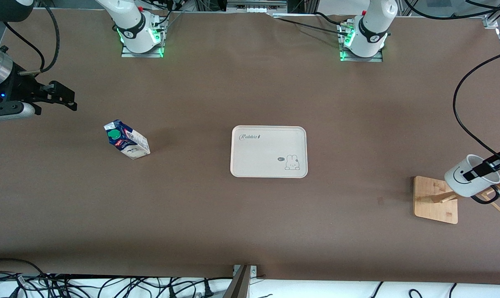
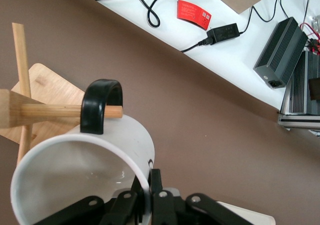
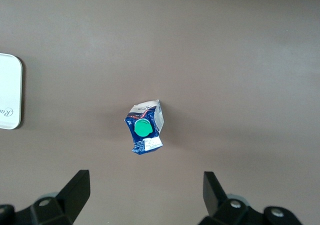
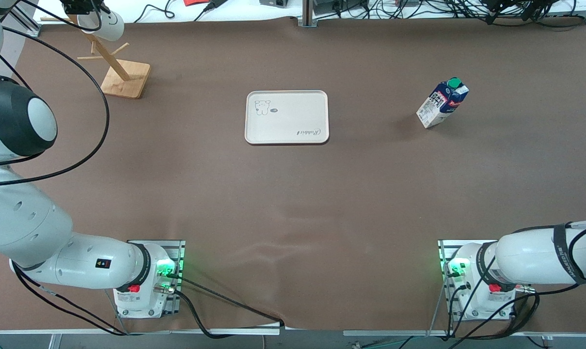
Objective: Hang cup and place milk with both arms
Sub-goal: 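Lower the mug handle onto a peg of the mug tree with the left gripper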
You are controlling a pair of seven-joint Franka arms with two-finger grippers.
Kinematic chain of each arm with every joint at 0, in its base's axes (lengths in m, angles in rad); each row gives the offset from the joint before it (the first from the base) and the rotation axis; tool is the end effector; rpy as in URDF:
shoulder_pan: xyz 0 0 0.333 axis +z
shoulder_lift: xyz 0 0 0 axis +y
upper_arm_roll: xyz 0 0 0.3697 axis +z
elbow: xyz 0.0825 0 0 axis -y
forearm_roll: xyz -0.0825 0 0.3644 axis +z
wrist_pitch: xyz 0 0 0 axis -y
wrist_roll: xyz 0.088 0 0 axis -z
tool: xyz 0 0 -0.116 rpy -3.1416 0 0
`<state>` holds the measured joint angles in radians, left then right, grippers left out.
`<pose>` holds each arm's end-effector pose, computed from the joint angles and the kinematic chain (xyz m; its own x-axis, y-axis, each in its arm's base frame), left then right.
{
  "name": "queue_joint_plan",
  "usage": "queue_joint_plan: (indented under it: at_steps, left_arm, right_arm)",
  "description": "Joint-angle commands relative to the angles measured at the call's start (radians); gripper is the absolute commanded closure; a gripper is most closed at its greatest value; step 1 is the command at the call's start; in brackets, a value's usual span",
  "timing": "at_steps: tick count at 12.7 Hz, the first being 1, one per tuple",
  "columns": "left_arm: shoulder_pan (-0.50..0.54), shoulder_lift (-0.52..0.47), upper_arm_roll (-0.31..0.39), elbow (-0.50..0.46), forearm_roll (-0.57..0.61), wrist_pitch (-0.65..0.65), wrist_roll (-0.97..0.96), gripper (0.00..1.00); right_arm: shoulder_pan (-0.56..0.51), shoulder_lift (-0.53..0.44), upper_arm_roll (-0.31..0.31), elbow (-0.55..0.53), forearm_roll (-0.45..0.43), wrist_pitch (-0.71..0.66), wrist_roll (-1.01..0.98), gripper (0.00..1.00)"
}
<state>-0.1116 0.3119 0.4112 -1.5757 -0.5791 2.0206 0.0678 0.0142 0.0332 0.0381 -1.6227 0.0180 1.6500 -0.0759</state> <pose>0.6559 0.1250 0.5417 0.8915 0.4289 0.1455 0.3407 -0.8468 0.4085 0.5513 0.0304 0.6345 0.9920 0.1264 -0.0044 0.1263 -0.9918 -0.0196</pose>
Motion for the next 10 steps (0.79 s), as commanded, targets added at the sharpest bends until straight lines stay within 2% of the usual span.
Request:
queue_joint_plan:
  at_steps: [1, 7, 10]
  left_arm:
    - [0.0, -0.008, 0.012, -0.01, -0.028, -0.043, 0.091, 0.0]
    - [-0.019, -0.04, 0.029, 0.01, 0.013, -0.2, 0.078, 0.0]
    - [-0.071, -0.051, 0.02, 0.138, 0.207, -0.325, 0.025, 0.0]
  right_arm:
    - [-0.016, 0.002, 0.017, 0.011, -0.009, 0.001, 0.002, 0.0]
    - [-0.016, 0.002, 0.017, 0.011, -0.009, 0.004, 0.002, 0.0]
    - [-0.016, 0.002, 0.017, 0.011, -0.009, 0.004, 0.002, 0.0]
